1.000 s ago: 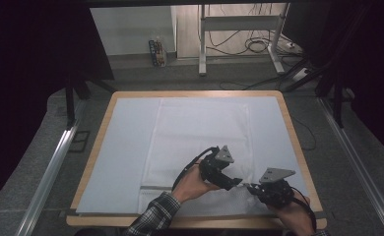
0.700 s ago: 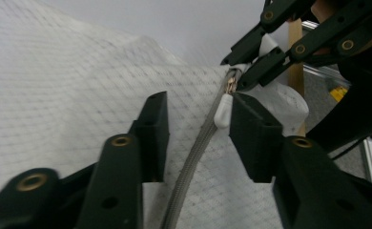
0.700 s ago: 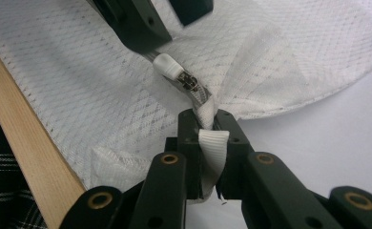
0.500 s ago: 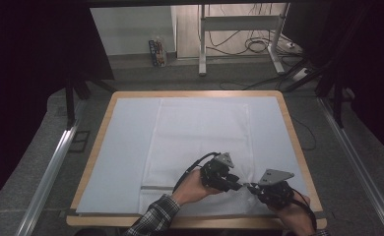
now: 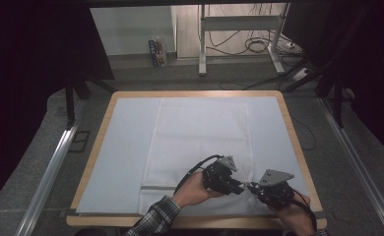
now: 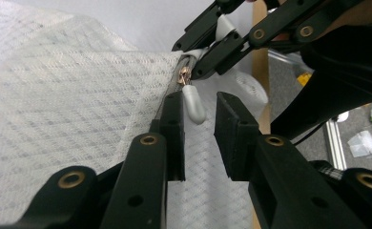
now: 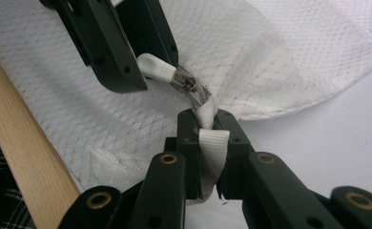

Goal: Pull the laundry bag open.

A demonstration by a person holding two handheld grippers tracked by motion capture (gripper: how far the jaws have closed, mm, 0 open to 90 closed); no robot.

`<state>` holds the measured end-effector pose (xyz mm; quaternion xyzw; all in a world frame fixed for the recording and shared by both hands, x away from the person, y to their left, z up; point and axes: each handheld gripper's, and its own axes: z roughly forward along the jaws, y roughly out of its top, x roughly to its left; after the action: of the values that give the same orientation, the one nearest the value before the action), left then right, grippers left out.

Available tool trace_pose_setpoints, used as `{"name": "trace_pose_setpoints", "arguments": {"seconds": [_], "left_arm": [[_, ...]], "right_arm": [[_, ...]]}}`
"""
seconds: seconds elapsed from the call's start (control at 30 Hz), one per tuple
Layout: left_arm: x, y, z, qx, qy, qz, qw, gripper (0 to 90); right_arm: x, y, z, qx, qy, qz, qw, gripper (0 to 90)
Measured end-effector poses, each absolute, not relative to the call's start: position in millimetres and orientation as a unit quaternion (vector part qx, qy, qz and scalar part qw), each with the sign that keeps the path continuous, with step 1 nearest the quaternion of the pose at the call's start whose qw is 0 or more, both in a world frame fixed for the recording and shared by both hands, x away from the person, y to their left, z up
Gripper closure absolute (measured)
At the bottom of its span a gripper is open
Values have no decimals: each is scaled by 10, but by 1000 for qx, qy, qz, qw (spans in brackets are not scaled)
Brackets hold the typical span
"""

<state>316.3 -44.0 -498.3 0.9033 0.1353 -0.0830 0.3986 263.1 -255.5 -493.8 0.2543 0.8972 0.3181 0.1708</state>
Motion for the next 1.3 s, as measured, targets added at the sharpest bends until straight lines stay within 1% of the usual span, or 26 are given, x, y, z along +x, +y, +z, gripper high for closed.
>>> {"name": "trace_pose_setpoints", "arguments": {"seconds": [0.23,0.47,0.67,0.73,0.87,0.97,1.03,1.07,1.2,1.3], "left_arm": [[3180,-479,-4989,903,145,-90,395,756],[3213,-473,-5004,901,158,-95,393,838],[3217,-448,-4991,900,157,-100,393,865],[3218,-447,-4989,900,157,-100,394,866],[3223,-443,-4992,898,153,-106,398,867],[3228,-442,-4987,898,153,-110,397,867],[3230,-443,-4986,899,151,-114,396,867],[3229,-446,-4985,899,152,-113,395,867],[3227,-449,-4980,898,156,-113,396,867],[3222,-447,-4991,898,155,-113,395,868]], "right_arm": [[2628,-2549,-4937,254,897,317,173,810],[2622,-2544,-4930,255,897,317,173,812],[2623,-2543,-4927,253,897,320,172,806],[2622,-2544,-4927,252,896,320,174,774],[2626,-2539,-4912,251,893,327,182,665],[2641,-2523,-4917,238,895,328,187,636],[2654,-2511,-4930,224,899,327,188,634],[2662,-2507,-4936,217,901,326,188,641],[2700,-2502,-4956,210,905,328,170,781],[2698,-2489,-4954,213,908,322,163,827]]}}
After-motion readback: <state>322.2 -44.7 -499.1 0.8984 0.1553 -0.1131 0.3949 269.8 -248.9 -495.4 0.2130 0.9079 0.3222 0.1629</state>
